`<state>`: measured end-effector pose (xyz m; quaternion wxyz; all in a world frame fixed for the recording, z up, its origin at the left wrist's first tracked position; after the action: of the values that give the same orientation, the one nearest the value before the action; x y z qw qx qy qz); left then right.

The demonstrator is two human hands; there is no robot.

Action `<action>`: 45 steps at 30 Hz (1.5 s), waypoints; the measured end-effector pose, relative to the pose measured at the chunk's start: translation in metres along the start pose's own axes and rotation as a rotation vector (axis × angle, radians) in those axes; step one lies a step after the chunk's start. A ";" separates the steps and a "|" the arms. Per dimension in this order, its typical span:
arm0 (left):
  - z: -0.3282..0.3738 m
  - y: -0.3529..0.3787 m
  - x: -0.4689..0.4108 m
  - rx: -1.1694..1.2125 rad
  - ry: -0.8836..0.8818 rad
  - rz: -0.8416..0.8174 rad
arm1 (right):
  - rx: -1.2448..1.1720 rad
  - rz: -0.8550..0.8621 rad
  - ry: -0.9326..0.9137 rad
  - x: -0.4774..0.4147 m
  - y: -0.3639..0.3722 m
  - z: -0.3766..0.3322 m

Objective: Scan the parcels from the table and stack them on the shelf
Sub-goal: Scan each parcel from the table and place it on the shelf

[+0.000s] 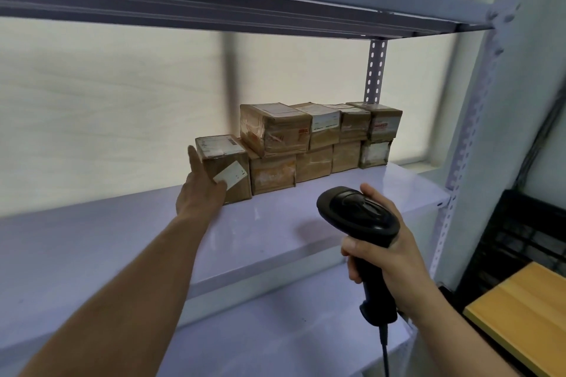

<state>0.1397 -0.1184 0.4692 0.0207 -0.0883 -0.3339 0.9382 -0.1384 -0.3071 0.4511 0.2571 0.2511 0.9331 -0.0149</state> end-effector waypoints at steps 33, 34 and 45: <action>0.202 0.323 0.516 0.099 0.576 -0.550 | 0.266 0.390 0.015 0.275 -0.378 -0.112; 0.208 0.330 0.528 0.099 0.587 -0.572 | 0.269 0.405 0.012 0.283 -0.388 -0.116; 0.270 0.400 0.610 0.089 0.717 -0.720 | 0.380 0.631 0.022 0.346 -0.484 -0.147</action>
<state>-0.5010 -0.5372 0.3302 0.4598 -0.2832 -0.2747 0.7956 -0.6955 -0.5473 0.3607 0.1876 0.5700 0.7930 -0.1051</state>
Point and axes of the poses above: each hand's wrist, its own x-axis away from the middle knuckle, its own y-axis out of the palm, z = x × y, the point moved 9 cm from there along -x, towards the middle knuckle, and after that the axes turned 9 degrees about -y, right-handed, at the moved point
